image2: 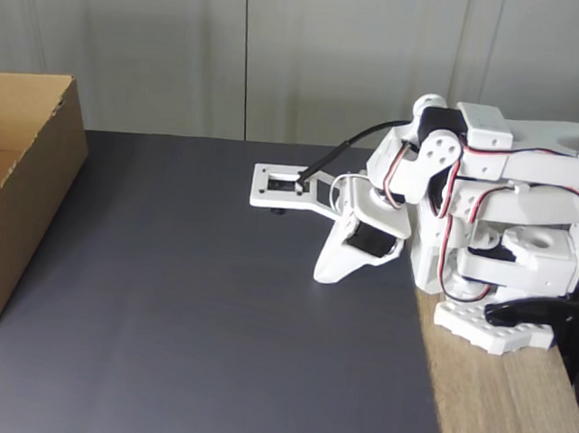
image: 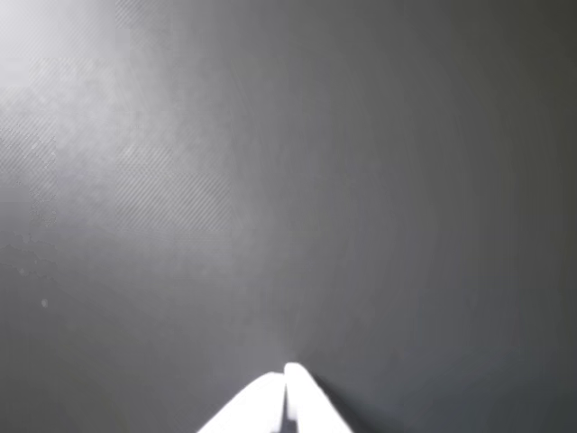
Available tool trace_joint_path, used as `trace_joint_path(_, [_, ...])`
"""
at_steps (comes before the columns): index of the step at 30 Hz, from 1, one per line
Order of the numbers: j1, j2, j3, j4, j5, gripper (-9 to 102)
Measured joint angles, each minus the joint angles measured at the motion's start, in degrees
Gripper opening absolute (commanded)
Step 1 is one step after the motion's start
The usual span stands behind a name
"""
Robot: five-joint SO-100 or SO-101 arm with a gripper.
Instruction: Grasp a ball and put it in the box.
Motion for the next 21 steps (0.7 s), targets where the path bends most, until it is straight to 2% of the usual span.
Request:
trace_joint_path(5, [-1.8,0.0,-0.2,3.6,-2.5,0])
trace_joint_path(21, [-3.0,0.1,-0.3,4.5,-7.6,1])
